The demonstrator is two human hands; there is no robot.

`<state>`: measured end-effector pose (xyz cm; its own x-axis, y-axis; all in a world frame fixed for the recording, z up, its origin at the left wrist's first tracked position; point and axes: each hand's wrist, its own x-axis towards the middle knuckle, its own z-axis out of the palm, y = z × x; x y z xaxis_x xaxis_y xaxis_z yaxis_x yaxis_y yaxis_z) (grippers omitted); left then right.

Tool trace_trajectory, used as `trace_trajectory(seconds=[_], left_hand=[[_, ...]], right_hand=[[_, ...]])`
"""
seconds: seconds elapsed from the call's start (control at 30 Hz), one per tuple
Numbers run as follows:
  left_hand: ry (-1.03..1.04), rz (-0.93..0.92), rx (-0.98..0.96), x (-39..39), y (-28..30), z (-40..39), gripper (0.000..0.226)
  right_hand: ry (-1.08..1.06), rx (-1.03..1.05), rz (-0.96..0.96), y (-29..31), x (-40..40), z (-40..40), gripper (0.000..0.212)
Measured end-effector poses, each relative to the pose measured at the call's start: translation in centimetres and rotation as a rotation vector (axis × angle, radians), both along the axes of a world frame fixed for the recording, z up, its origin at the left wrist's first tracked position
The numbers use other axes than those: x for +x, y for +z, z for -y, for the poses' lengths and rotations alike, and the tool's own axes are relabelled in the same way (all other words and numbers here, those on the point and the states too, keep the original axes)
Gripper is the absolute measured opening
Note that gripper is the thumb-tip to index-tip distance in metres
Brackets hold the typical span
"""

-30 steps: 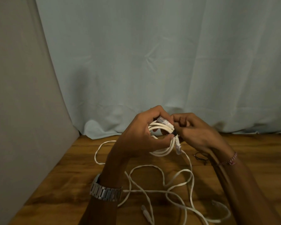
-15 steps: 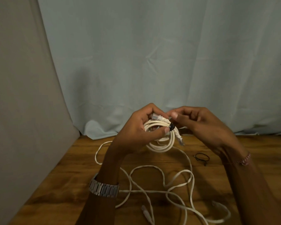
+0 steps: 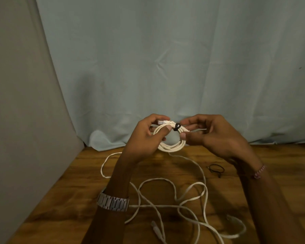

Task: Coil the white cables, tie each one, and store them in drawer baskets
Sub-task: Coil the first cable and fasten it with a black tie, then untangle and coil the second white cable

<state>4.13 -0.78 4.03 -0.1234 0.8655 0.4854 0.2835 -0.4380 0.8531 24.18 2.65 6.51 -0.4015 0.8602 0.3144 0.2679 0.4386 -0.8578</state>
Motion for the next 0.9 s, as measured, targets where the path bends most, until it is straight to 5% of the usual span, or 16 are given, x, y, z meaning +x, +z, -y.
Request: trace_trajectory(seconds=[0.1, 0.23, 0.63, 0.9], left_hand=[[0.019, 0.017, -0.049, -0.1, -0.3, -0.3, 0.033], [-0.222, 0.087, -0.188, 0.2, -1.0, -0.6, 0.036], [-0.344, 0.187, -0.249, 3.8, -2.7, -1.2, 0.029], [-0.325, -0.069, -0.157, 7.7, -4.5, -2.4, 0.044]], right_hand=[[0.017, -0.098, -0.127, -0.2, 0.5, -0.3, 0.022], [0.000, -0.215, -0.246, -1.0, 1.5, -0.5, 0.021], [-0.060, -0.271, -0.344, -4.2, 5.1, 0.6, 0.023], [-0.176, -0.045, 0.087, -4.6, 9.7, 0.6, 0.030]])
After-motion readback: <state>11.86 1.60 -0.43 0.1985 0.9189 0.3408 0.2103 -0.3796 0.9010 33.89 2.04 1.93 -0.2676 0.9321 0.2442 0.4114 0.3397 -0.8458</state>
